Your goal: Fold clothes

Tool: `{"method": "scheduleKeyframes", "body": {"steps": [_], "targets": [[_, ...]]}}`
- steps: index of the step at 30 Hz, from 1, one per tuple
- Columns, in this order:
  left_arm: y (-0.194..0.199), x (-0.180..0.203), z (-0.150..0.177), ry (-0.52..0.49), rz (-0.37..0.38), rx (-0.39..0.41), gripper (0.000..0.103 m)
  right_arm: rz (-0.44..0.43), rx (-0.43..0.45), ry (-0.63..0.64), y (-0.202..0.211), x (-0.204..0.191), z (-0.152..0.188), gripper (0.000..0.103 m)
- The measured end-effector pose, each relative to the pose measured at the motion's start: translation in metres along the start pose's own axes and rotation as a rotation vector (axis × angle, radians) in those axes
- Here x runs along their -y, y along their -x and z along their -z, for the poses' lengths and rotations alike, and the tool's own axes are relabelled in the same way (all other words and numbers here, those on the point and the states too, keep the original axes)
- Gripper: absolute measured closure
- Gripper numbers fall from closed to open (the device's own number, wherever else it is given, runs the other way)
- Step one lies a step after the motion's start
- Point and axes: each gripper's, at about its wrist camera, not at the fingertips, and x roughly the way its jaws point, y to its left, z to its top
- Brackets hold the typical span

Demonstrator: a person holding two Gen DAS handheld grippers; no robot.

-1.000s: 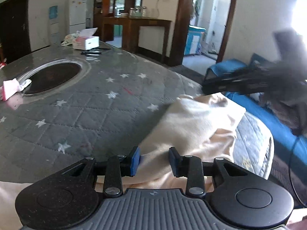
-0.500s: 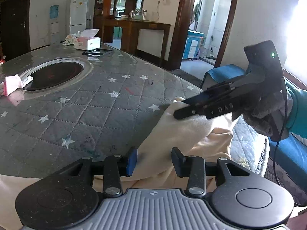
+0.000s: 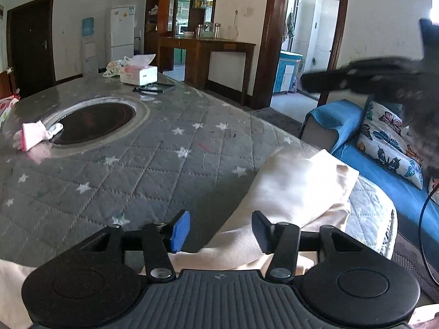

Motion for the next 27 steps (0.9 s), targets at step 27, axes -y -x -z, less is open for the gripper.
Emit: {"method": "scheduleKeyframes", "body": {"steps": [27], "targets": [[-0.028, 0.003, 0.01, 0.027, 0.056, -0.069, 0.052, -0.047, -0.002, 0.07, -0.01, -0.007, 0.001, 0.094]]}}
